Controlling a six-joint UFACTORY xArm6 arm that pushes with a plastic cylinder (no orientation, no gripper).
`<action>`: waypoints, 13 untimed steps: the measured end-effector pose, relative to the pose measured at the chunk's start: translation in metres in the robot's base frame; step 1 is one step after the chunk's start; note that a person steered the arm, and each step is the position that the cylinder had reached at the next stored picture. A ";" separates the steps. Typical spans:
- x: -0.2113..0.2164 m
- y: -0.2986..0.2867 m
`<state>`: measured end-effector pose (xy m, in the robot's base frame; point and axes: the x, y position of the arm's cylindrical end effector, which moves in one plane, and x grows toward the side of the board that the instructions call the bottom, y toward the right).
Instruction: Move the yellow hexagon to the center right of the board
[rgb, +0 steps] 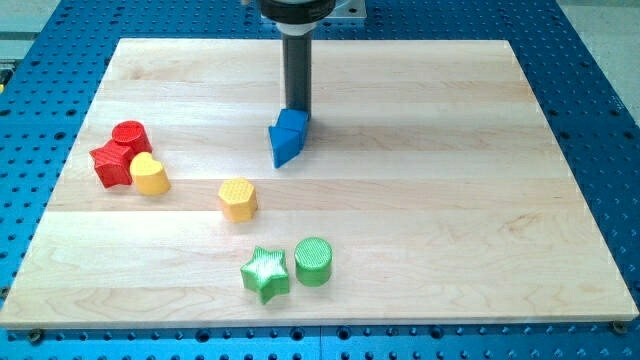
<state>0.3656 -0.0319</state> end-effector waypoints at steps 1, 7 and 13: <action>0.015 0.000; 0.038 -0.134; 0.234 -0.228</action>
<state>0.6000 -0.2595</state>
